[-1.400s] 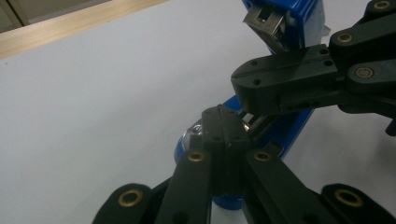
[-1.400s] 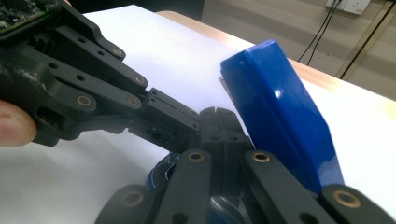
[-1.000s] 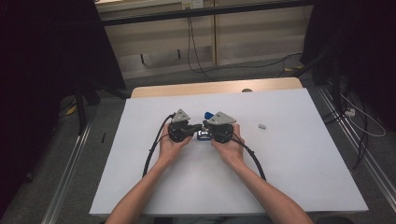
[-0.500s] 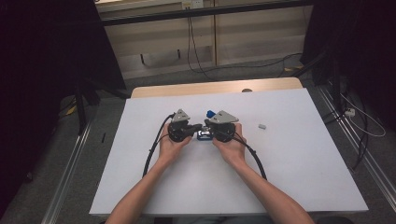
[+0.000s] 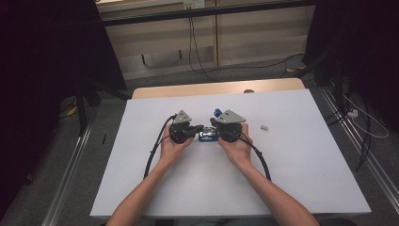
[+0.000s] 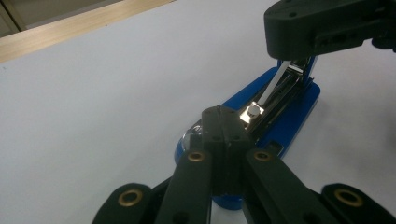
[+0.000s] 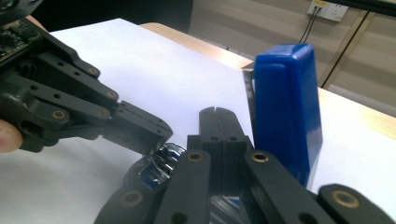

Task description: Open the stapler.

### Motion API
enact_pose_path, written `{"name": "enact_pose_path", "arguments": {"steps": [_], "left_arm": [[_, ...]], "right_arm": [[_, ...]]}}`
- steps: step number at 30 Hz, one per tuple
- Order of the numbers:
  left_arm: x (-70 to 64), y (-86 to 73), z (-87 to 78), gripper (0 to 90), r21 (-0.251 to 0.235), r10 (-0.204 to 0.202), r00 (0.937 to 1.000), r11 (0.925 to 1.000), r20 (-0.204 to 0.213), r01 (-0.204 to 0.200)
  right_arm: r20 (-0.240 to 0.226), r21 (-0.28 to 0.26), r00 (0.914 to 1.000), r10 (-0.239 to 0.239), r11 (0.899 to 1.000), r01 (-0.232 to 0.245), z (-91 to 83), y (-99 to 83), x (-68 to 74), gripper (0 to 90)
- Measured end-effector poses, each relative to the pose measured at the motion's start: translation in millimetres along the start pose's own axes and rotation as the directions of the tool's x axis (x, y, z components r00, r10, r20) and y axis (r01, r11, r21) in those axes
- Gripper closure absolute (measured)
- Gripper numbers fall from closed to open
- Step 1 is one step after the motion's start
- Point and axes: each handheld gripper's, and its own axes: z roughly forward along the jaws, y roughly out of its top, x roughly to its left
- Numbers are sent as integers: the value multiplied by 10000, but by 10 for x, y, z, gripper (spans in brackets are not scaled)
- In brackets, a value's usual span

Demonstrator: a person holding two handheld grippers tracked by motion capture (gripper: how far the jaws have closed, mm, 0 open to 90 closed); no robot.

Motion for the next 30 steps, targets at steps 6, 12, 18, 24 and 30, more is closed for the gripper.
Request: {"name": "enact_pose_path", "arguments": {"steps": [6, 12, 18, 24, 30], "left_arm": [[-7, 0, 0, 900, -2, 29, 10000, 10000, -15, -29], [-16, 0, -2, 900, 7, 138, 9999, 9999, -86, -138], [-13, -1, -2, 900, -12, 157, 9998, 9999, -89, -157], [-12, -2, -3, 900, -12, 112, 9999, 9999, -90, -112], [-10, 0, -3, 900, 3, 113, 9999, 9999, -101, -113]], "right_arm": [[102, 42, 9998, -170, 9998, 169, -54, 21, -62, 900], [131, 59, 9998, -119, 9999, 118, -102, 30, -100, 900], [404, -19, 9992, 32, 10000, -31, -161, 26, -170, 900], [406, 15, 9992, 2, 10000, -3, -176, 25, -179, 900], [471, 33, 9989, 52, 10000, -54, -214, 3, -230, 900]]}}
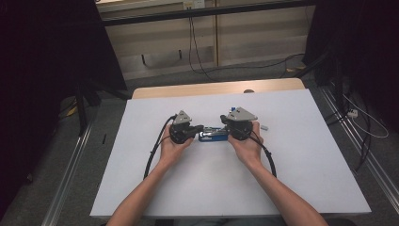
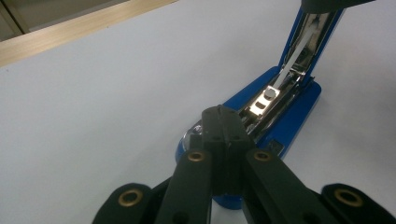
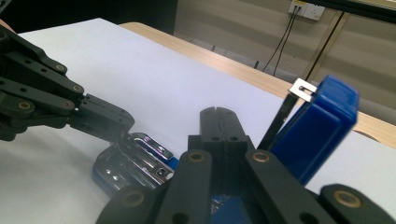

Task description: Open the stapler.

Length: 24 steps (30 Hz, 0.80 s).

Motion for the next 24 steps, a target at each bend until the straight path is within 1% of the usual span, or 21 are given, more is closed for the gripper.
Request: {"name": "enact_pose_path", "arguments": {"steps": [4, 6, 9, 12, 13, 15, 16, 20, 23, 24], "left_arm": [[-8, 3, 0, 900, 43, -6, 10000, 10000, -21, 7], [-7, 3, -1, 900, 40, 26, 10000, 10000, -27, -26], [-3, 1, 0, 900, 13, 18, 10000, 10000, -11, -18], [-6, 0, 0, 900, 9, -13, 10000, 10000, -6, 13], [-8, 0, -1, 900, 18, -19, 10000, 10000, -5, 19], [-4, 0, 0, 900, 2, -22, 10000, 10000, 1, 22], [-4, 0, 0, 900, 5, -22, 10000, 10000, 3, 22], [-1, -1, -1, 900, 8, -36, 10000, 10000, 6, 36], [-5, 0, 1, 900, 2, -42, 10000, 10000, -2, 42], [-10, -1, 0, 900, 7, -64, 10000, 10000, -22, 64]], "right_arm": [[28, 15, 10000, 51, 10000, -51, -24, -16, -38, 900], [165, 62, 9998, 75, 10000, -76, -42, -20, -71, 900], [414, 97, 9990, 166, 9998, -170, -78, -37, -165, 900], [404, 190, 9980, 494, 9986, -502, -110, -82, -258, 900], [478, 208, 9976, 505, 9985, -516, -118, -93, -274, 900], [545, 237, 9959, 718, 9970, -731, -137, -120, -322, 900], [585, 222, 9957, 722, 9970, -736, -148, -133, -343, 900], [595, 237, 9958, 691, 9972, -706, -191, -165, -385, 900], [544, 228, 9955, 771, 9967, -785, -232, -203, -451, 900], [448, 180, 9958, 801, 9966, -810, -241, -213, -463, 900]]}}
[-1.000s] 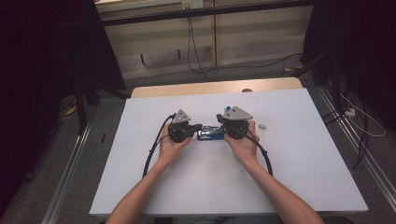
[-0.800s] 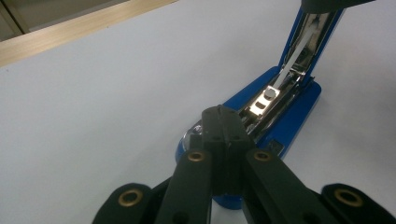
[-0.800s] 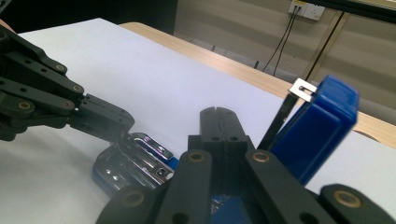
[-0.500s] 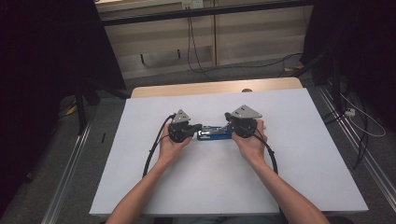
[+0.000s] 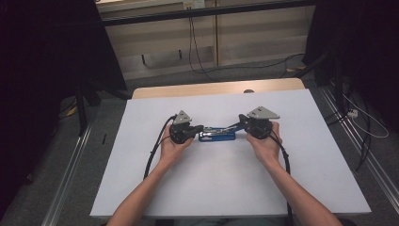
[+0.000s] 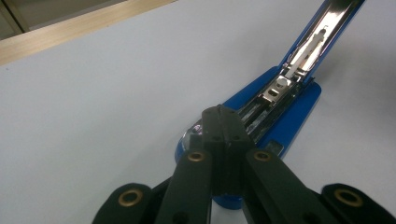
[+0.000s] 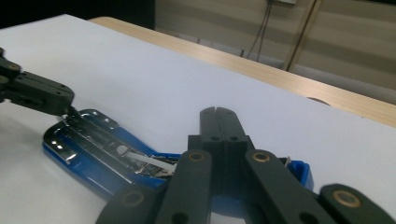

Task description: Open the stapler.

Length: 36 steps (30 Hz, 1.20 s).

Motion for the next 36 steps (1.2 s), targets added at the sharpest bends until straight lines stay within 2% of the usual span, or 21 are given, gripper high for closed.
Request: {"name": "enact_pose_path", "arguments": {"steps": [5, 20, 26, 29, 32, 33, 36], "left_arm": [[-2, 4, 0, 900, 44, 23, 10000, 10000, -35, -23], [0, 4, 1, 900, 32, -2, 10000, 10000, -15, 2], [1, 3, 3, 900, 5, -160, 9999, 9999, 47, 160], [-5, 6, 0, 900, 51, 2, 10000, 10000, -57, -1], [1, 1, 1, 900, 11, -83, 10000, 10000, 19, 83], [5, 4, -2, 900, 22, 42, 10000, 10000, -64, -42], [-3, 3, 0, 900, 33, 21, 10000, 10000, 4, -21]], "right_arm": [[-71, 49, 9998, -207, 9998, 207, -42, -47, -7, 900], [-117, 203, 9999, -9, 9998, 11, -74, -122, -113, 900], [-129, 394, 9999, 23, 9992, -17, -63, -162, -145, 900], [-153, 465, 9999, -3, 9989, 10, -59, -172, -160, 900], [-168, 570, 9999, 13, 9984, -3, -51, -185, -168, 900], [-144, 590, 9999, -9, 9983, 18, -50, -189, -169, 900], [-33, 584, 10000, 77, 9983, -75, -51, -202, -189, 900]]}}
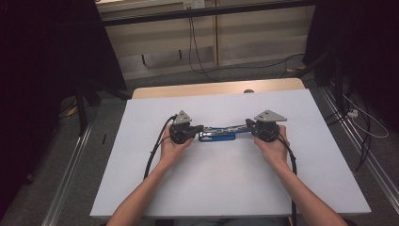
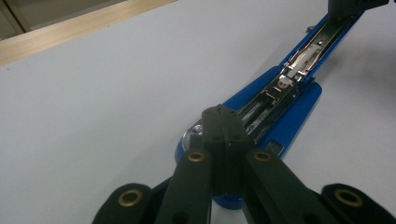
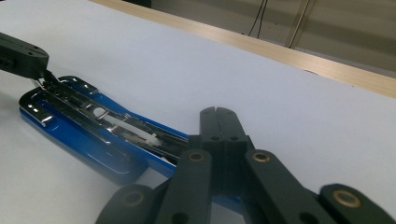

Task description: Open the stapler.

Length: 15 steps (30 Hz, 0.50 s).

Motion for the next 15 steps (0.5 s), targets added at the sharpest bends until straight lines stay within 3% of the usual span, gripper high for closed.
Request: {"name": "enact_pose_path", "arguments": {"steps": [7, 15], "left_arm": [[6, 1, 1, 900, -11, -15, 10000, 10000, 12, 15], [16, 1, 3, 900, -5, -411, 9991, 9992, 91, 411]], "right_arm": [[28, 94, 9999, 102, 9999, -102, 8, -46, -57, 900], [-108, -135, 9996, 242, 9996, -243, -2, -45, -69, 900]]}}
